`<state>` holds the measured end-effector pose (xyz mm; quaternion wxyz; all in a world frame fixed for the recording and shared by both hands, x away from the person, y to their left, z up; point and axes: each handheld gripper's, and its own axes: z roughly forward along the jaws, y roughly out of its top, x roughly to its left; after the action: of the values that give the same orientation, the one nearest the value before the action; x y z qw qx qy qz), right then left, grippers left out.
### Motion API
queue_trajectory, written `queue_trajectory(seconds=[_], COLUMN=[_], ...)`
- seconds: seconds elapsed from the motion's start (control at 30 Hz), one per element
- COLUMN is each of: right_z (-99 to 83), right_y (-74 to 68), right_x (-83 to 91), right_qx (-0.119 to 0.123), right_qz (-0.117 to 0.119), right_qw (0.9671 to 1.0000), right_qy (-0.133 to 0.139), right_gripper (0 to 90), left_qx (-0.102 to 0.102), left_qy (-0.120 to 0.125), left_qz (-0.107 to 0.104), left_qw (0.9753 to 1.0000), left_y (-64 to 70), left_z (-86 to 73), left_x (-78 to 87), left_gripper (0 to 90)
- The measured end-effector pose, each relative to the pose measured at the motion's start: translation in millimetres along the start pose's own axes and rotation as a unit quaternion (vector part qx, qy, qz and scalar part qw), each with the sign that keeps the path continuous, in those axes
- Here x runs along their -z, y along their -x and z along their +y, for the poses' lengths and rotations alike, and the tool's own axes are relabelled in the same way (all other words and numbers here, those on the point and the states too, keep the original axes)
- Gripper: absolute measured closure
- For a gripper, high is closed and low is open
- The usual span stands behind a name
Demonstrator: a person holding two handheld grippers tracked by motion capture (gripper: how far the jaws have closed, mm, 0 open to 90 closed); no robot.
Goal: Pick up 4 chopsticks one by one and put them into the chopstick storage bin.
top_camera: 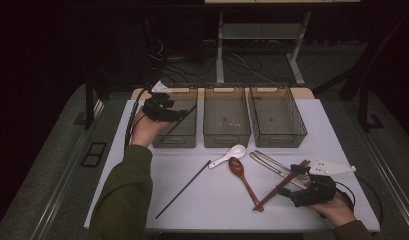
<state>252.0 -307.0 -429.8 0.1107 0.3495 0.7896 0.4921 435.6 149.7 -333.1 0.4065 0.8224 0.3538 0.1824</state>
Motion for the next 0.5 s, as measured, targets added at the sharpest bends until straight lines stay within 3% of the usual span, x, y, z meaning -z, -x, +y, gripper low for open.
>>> queue_trajectory(seconds=[0.1,0.27,0.5], right_z=[0.0,0.1,0.1], right_y=[0.1,0.0,-0.2], right_x=[0.0,-0.1,0.2], right_qx=[0.000,-0.001,-0.002], right_qz=[0.000,-0.001,-0.001], right_qw=[1.0000,1.0000,1.0000], right_qy=[0.000,0.001,0.001], right_gripper=[2.8,2.8,2.8], left_qx=[-0.009,-0.010,-0.023], left_qy=[-0.003,0.013,0.019], left_qz=[-0.007,-0.032,-0.042], left_qw=[0.9999,0.9994,0.9987], left_y=[8.6,22.3,43.5], left_z=[0.8,-2.1,-12.4], left_x=[6.1,14.9,22.3], left_gripper=[28.7,25.1,24.2])
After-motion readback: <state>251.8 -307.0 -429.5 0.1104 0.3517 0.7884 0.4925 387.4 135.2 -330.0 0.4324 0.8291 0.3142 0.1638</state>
